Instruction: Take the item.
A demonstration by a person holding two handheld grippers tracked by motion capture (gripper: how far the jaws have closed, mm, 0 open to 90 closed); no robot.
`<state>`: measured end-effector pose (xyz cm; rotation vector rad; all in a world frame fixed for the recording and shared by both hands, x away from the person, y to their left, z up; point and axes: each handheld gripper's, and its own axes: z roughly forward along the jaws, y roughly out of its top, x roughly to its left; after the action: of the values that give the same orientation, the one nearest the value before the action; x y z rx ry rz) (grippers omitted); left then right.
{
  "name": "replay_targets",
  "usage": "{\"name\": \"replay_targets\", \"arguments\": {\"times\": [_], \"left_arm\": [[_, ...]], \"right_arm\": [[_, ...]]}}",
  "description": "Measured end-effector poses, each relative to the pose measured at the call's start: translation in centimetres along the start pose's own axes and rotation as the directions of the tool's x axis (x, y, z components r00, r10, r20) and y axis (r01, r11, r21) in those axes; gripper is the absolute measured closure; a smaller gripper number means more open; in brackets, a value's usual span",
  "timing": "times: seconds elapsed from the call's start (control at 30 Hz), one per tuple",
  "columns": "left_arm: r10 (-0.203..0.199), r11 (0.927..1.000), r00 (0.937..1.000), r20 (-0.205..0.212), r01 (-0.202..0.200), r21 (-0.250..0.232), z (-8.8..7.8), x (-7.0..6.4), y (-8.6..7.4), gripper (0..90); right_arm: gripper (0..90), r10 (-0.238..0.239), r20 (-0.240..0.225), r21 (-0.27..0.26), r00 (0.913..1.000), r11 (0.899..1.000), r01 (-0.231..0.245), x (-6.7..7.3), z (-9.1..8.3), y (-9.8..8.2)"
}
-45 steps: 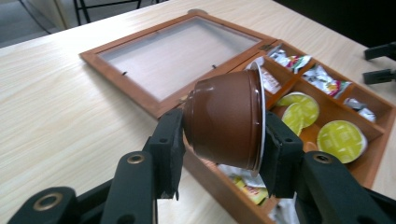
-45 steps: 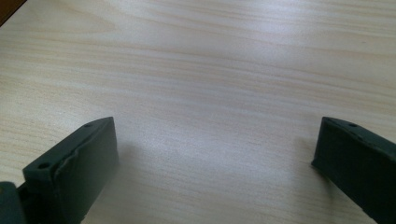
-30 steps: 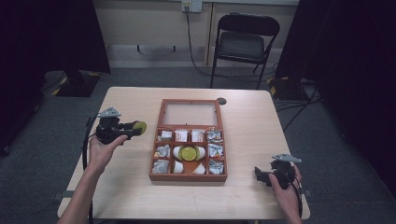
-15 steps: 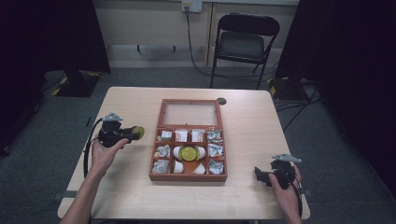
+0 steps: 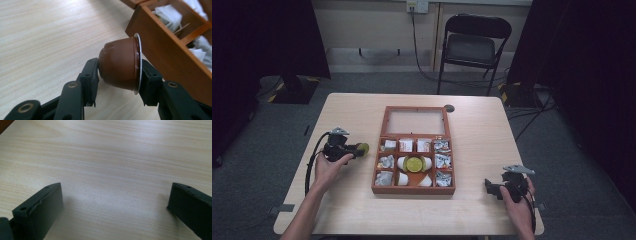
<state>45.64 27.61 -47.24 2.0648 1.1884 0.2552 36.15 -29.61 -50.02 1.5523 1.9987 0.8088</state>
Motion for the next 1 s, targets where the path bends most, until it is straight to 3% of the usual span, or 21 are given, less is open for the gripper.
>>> {"name": "replay_targets", "arguments": {"times": [0.13,0.23,0.43,0.57,0.83,1.0], "left_arm": [[0.003,0.9999,1.0,-0.001,-0.003,0.017,0.38,-0.06,-0.13,55.1],[-0.006,1.0,0.9997,0.025,0.006,0.003,0.52,-0.12,-0.11,54.8],[-0.014,0.9997,0.9998,0.014,0.014,0.02,0.76,-0.08,-0.16,52.8],[-0.061,0.9981,0.9981,0.006,0.061,0.0,0.6,0.17,-0.15,44.5],[-0.071,0.9974,0.9973,-0.016,0.071,-0.008,0.4,0.5,-0.21,31.1],[-0.085,0.9961,0.9963,-0.015,0.085,-0.026,-0.12,0.6,0.04,28.2]], "right_arm": [[0.0,0.0,-0.001,-0.001,1.0,1.0,0.0,0.0,0.01,0.0],[0.0,-0.001,-0.001,0.0,1.0,1.0,0.001,0.0,0.01,0.0],[0.0,0.0,0.0,0.0,1.0,1.0,0.0,0.0,0.0,0.0],[0.0,0.0,0.0,0.0,1.0,1.0,0.0,0.0,0.0,0.0],[0.0,-0.001,0.0,-0.001,1.0,1.0,0.001,0.0,0.01,0.0],[0.0,-0.001,0.0,0.0,1.0,1.0,0.001,0.0,0.01,0.0]]}}
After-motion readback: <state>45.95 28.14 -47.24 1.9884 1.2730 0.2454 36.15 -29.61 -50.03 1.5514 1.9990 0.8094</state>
